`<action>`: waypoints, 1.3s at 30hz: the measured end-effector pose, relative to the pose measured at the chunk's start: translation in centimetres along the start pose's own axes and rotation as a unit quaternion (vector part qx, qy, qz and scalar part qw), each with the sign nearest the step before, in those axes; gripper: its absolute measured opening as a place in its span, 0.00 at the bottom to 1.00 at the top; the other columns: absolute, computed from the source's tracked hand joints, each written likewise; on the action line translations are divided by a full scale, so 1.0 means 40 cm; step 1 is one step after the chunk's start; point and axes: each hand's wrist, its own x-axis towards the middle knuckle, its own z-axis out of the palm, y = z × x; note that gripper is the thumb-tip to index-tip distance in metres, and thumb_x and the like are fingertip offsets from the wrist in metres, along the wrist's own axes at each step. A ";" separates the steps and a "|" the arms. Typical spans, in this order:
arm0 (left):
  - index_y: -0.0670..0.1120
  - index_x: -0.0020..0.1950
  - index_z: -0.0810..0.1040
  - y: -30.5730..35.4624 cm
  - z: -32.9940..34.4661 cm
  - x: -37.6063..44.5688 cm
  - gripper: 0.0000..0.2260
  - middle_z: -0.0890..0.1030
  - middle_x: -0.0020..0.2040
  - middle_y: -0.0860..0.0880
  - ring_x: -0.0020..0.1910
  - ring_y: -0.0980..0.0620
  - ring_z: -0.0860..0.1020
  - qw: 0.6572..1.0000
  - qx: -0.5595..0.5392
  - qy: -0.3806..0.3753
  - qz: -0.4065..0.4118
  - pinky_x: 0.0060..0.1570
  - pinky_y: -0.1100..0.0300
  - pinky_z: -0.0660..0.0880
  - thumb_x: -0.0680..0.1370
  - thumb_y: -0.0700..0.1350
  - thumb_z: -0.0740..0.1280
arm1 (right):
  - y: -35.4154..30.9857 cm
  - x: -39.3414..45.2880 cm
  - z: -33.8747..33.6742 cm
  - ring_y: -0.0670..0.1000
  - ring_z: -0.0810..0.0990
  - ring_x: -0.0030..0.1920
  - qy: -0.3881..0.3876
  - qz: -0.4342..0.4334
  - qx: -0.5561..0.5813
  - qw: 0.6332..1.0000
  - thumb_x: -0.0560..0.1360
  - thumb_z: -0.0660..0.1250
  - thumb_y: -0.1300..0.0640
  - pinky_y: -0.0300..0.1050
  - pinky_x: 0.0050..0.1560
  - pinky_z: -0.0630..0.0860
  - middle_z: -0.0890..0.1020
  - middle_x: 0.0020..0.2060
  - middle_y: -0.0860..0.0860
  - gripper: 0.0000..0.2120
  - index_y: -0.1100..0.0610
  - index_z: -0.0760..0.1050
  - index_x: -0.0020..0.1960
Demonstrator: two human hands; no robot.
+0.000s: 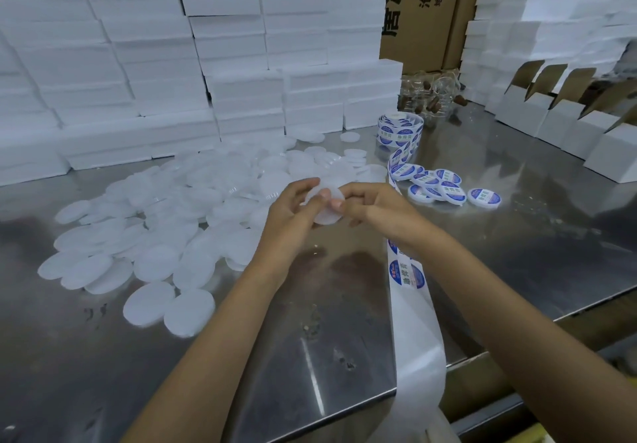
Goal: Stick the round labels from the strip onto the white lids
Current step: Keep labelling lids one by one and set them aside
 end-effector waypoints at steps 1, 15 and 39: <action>0.49 0.60 0.81 0.004 0.004 -0.006 0.09 0.84 0.56 0.50 0.56 0.51 0.83 1.000 -0.001 -0.013 0.000 0.57 0.54 0.81 0.81 0.47 0.69 | -0.002 -0.010 0.000 0.44 0.80 0.45 -0.013 0.009 0.002 1.000 0.79 0.69 0.55 0.38 0.46 0.75 0.85 0.48 0.57 0.09 0.60 0.82 0.55; 0.45 0.62 0.79 -0.002 0.023 -0.026 0.10 0.81 0.61 0.37 0.54 0.39 0.85 0.989 -0.129 -0.044 -0.065 0.52 0.53 0.83 0.83 0.35 0.64 | 0.053 -0.125 -0.084 0.33 0.75 0.36 -0.065 0.020 -0.272 0.960 0.73 0.73 0.61 0.26 0.42 0.69 0.79 0.43 0.41 0.12 0.54 0.80 0.55; 0.48 0.65 0.73 -0.032 0.002 -0.006 0.17 0.78 0.63 0.41 0.53 0.47 0.85 0.994 0.066 -0.087 -0.019 0.47 0.56 0.84 0.83 0.32 0.54 | 0.082 -0.110 0.083 0.47 0.75 0.55 0.073 -0.041 -0.214 0.973 0.71 0.77 0.54 0.52 0.63 0.71 0.79 0.51 0.45 0.12 0.54 0.80 0.53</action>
